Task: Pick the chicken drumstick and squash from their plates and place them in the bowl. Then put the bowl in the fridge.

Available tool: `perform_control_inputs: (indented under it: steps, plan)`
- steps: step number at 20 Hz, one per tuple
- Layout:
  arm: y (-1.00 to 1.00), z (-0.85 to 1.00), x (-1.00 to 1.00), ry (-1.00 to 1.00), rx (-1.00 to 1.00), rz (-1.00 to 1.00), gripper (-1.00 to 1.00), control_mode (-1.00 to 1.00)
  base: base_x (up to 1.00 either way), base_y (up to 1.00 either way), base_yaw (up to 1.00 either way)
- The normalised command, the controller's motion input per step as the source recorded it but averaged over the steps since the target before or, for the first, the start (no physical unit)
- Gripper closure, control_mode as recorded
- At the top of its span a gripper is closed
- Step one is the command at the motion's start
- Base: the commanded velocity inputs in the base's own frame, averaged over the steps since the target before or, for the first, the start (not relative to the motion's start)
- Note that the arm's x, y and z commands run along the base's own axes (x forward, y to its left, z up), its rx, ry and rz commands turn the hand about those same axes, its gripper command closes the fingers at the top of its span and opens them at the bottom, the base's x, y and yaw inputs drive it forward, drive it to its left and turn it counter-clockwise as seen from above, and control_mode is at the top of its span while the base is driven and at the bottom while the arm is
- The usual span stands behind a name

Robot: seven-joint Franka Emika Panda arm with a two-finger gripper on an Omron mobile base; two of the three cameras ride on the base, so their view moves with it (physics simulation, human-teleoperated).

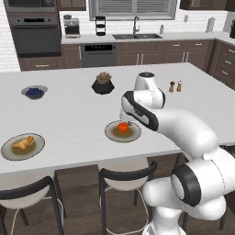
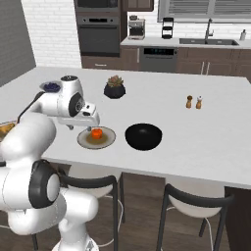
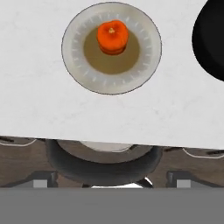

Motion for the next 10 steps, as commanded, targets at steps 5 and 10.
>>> perform_control_inputs:
  steps: [5,10]
  plan:
    - [0.01,-0.55,0.73,0.03,-0.01,-0.03,-1.0,-1.0,0.0,0.0,0.0]
    - [0.0,-0.31,0.7,0.02,0.0,0.0,-1.0,-1.0,0.0,0.0,0.0]
